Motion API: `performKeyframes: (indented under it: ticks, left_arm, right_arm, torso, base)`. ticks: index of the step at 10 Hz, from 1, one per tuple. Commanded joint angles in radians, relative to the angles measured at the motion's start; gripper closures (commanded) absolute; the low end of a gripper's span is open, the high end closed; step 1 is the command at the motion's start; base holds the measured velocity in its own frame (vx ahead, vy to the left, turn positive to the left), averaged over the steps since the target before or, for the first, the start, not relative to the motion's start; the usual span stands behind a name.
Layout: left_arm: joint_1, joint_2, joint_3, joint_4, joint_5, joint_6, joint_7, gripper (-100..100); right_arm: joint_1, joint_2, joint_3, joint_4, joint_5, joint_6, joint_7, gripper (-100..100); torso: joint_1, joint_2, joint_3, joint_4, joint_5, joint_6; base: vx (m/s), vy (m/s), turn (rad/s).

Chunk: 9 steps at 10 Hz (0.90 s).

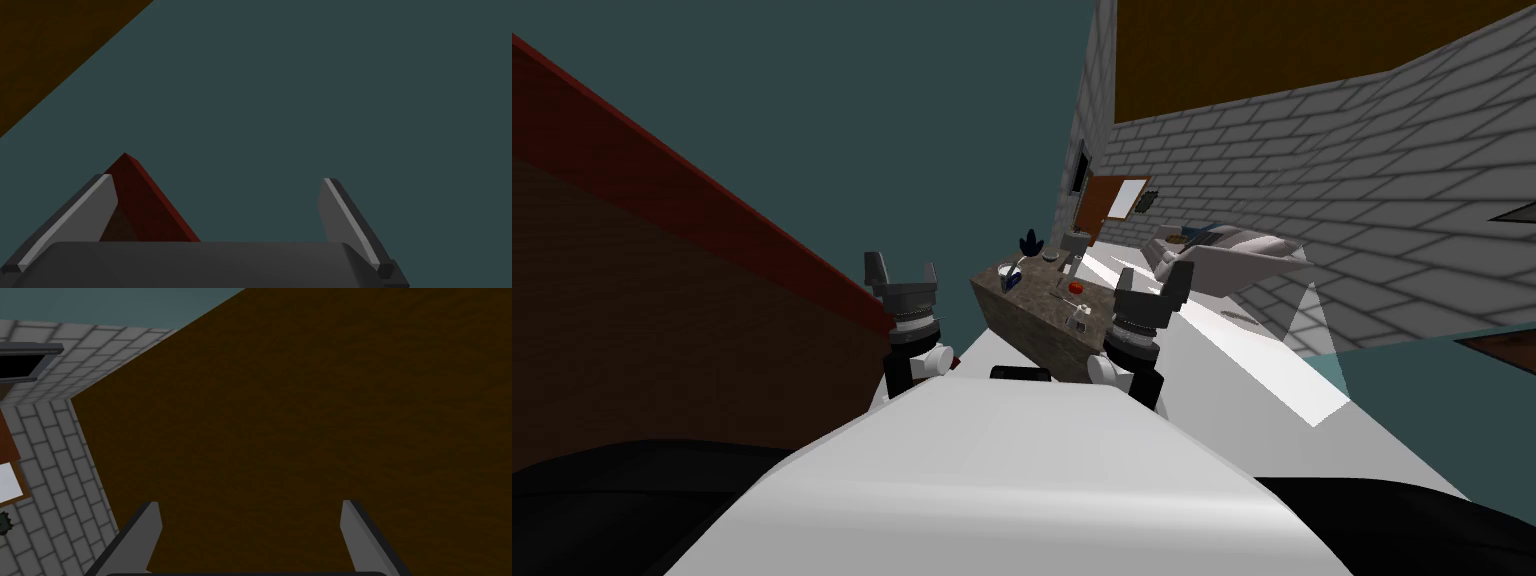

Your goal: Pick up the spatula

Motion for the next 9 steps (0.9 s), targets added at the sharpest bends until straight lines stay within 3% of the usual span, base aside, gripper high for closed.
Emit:
performKeyframes:
  ticks: [1,6,9]
  left_arm:
    - [0.000,0.000,0.000,0.000,0.000,0.000,0.000,0]
    - [0.000,0.000,0.000,0.000,0.000,0.000,0.000,0]
    - [0.000,0.000,0.000,0.000,0.000,0.000,0.000,0]
  right_arm:
    - [-0.004,-0.037,0.005,0.007,0.004,0.003,0.003,-100]
    - [-0.027,-0.188,0.031,0.054,0.029,0.017,0.019,-100]
    - [-0.036,-0.255,0.040,0.072,0.038,0.022,0.025,-100]
  torso:
    - [0.000,0.000,0.000,0.000,0.000,0.000]
    - [0.000,0.001,0.000,0.000,0.000,0.000]
    - [0.000,0.000,0.000,0.000,0.000,0.000]
  base:
    - [-0.004,0.004,0.012]
    - [-0.009,0.010,0.023]
    - [-0.005,0.010,0.023]
